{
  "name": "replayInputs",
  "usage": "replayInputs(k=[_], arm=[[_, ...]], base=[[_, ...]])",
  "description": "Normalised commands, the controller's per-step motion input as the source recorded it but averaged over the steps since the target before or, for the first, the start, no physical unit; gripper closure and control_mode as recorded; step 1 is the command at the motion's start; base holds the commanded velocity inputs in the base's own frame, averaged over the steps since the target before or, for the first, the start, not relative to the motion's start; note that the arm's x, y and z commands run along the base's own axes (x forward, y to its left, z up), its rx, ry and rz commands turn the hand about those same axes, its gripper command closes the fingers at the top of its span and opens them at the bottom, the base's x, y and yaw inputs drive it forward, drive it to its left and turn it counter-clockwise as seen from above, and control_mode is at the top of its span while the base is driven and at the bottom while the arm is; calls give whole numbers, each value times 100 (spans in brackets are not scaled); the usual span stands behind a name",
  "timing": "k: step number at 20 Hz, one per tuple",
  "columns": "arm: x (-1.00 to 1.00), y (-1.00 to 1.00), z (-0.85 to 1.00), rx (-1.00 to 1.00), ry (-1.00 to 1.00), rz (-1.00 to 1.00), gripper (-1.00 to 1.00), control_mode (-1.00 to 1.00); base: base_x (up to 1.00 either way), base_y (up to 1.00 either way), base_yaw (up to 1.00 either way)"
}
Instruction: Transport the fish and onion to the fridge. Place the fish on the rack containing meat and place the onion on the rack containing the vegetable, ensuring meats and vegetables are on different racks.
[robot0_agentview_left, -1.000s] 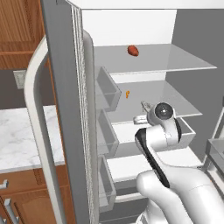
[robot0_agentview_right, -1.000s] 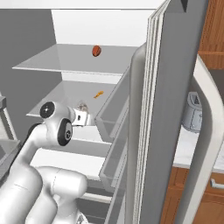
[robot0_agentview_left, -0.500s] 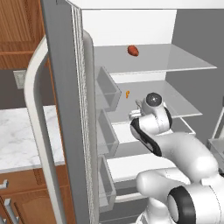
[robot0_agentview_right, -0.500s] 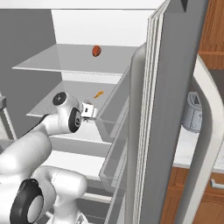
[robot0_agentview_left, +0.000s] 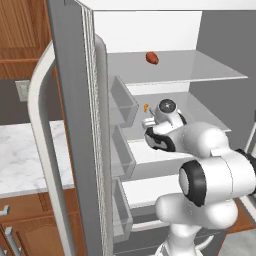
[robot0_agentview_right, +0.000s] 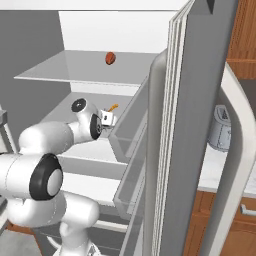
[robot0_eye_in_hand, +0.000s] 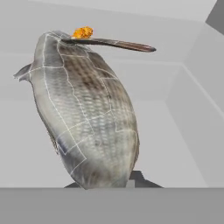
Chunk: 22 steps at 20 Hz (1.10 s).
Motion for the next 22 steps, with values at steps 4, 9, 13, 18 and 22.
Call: replayInputs(k=[4, 9, 13, 18, 22], arm=[[60, -6, -49, 0, 1, 0, 100, -100], [24, -5, -55, 0, 7, 0, 100, -100], [1, -7, -58, 0, 6, 0, 100, -100], [-19, -9, -68, 0, 2, 0, 100, -100], [-29, 0, -75, -1, 0, 0, -100, -100]], base=[[0, 0, 0], [0, 0, 0], [0, 0, 0], [0, 0, 0], [0, 0, 0]])
